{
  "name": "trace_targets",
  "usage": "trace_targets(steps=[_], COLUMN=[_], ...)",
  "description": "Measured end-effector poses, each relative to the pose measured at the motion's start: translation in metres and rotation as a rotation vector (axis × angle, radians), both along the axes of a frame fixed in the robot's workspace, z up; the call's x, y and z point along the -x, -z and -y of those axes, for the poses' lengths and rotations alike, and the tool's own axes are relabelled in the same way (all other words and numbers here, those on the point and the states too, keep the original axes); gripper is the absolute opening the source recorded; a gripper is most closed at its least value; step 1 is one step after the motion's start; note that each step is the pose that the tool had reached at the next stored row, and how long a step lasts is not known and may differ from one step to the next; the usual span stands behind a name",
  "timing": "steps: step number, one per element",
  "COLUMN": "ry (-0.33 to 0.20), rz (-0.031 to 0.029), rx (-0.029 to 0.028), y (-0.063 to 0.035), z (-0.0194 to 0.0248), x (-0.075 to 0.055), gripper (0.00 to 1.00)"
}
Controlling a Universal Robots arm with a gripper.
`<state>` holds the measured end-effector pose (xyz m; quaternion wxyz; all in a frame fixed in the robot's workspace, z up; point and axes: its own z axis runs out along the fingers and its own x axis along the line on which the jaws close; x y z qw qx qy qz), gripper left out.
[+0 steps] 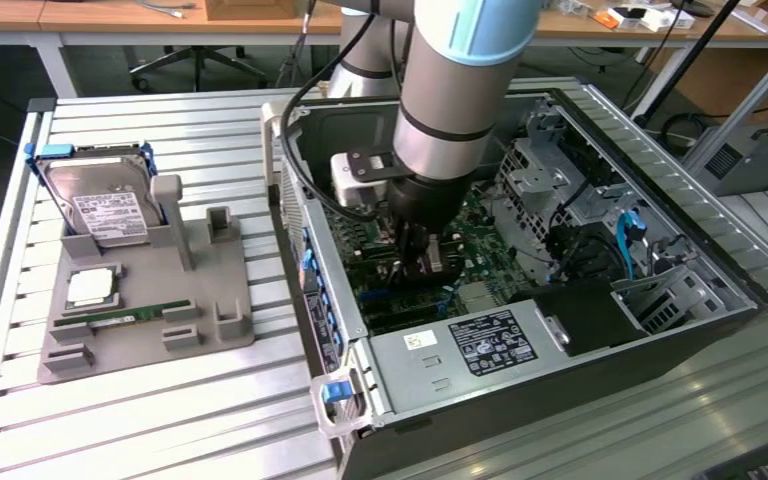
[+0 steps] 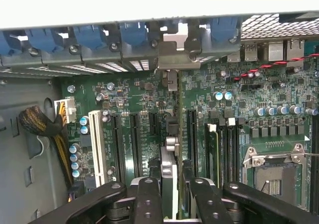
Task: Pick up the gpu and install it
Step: 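Insert the gpu into the slot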
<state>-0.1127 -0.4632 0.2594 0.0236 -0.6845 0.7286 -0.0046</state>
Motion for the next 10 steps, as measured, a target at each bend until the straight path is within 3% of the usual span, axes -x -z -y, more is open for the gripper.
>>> trace_targets(steps=[10], ry=[0.0], rz=[-0.0001], rx=[0.0001], y=[0.0001], z=[-0.0002], x=[0.0008], gripper=[0.27])
